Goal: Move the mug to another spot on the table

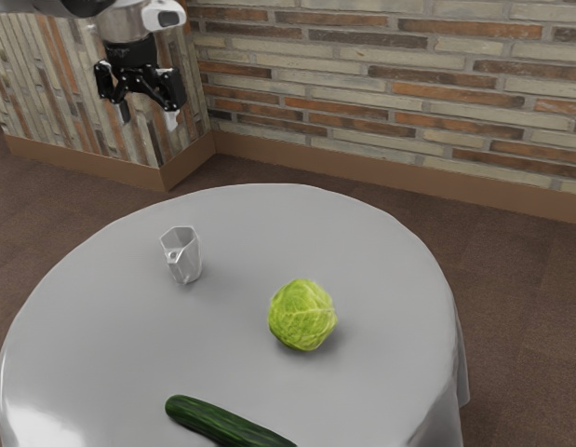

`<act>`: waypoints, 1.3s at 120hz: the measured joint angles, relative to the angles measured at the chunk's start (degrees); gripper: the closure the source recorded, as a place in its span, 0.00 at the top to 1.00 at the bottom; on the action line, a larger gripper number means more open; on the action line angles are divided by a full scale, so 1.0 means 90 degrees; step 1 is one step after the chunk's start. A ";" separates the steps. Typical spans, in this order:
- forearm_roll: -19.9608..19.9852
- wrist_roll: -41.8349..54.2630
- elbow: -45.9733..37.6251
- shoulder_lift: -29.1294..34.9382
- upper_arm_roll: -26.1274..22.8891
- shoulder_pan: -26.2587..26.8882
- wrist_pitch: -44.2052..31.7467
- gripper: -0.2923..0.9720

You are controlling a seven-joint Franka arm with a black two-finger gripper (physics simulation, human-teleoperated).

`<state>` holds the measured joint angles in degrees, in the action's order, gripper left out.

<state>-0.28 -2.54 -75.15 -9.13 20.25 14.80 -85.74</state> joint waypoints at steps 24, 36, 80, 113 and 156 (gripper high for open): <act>-0.0028 -0.0171 -0.0811 0.0273 0.0021 -0.0003 -0.0882 0.76; -0.0098 -0.0513 -0.1981 0.0550 0.0014 0.0024 -0.1541 0.76; 0.0854 -0.1141 -0.3511 -0.0182 0.0383 -0.0346 -0.3303 0.76; 0.1259 -0.1135 -0.3457 -0.0914 0.0396 -0.0461 -0.3943 0.75; 0.1268 -0.0999 -0.3472 -0.1340 0.0395 -0.0401 -0.4394 0.75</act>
<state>11.13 -11.53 -106.40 -21.19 23.81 11.19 -125.28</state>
